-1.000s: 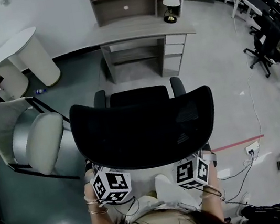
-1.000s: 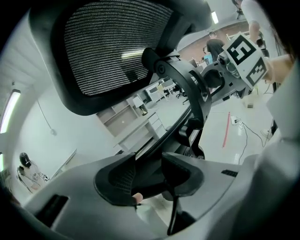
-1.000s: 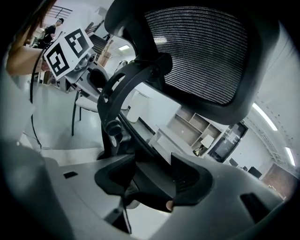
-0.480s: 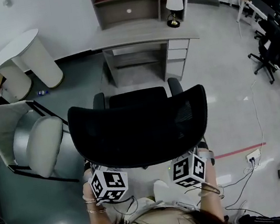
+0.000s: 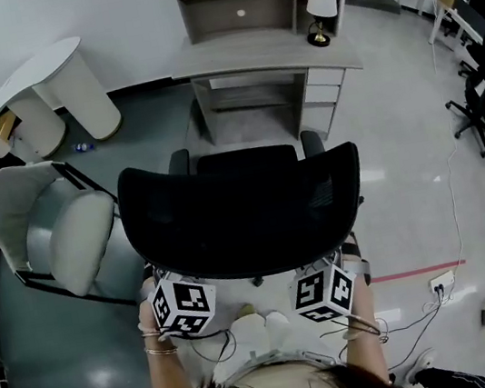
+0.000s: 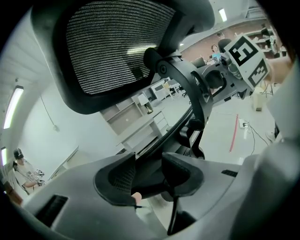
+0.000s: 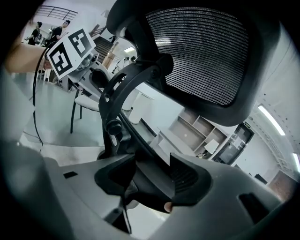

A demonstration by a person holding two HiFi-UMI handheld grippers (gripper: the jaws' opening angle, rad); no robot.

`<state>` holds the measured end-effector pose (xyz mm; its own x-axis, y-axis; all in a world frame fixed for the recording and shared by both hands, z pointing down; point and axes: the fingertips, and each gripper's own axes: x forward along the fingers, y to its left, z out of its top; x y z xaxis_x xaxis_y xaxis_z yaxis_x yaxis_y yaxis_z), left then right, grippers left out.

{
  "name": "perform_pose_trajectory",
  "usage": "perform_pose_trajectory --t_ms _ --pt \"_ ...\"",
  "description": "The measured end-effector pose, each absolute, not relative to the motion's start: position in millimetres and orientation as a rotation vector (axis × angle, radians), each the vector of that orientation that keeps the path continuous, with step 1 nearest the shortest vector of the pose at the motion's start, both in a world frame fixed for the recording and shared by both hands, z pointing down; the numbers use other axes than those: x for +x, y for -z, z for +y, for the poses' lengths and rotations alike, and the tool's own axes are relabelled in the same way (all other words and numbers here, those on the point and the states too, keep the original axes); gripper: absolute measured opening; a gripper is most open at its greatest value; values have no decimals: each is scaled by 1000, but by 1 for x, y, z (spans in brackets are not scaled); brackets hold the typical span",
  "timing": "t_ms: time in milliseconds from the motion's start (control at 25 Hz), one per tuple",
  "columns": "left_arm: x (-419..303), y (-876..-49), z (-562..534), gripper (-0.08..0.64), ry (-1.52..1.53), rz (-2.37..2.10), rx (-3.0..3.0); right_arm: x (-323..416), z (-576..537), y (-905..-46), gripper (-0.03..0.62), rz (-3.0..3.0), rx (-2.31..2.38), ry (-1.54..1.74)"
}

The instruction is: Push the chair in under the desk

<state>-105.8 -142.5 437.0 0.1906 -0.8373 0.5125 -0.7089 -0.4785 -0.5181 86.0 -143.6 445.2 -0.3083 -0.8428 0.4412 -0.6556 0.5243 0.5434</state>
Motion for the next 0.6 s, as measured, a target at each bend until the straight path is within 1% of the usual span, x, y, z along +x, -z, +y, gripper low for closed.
perform_pose_trajectory --t_ms 600 --pt "-114 -434 -175 163 1139 1477 -2304 77 -175 -444 225 -2042 1215 299"
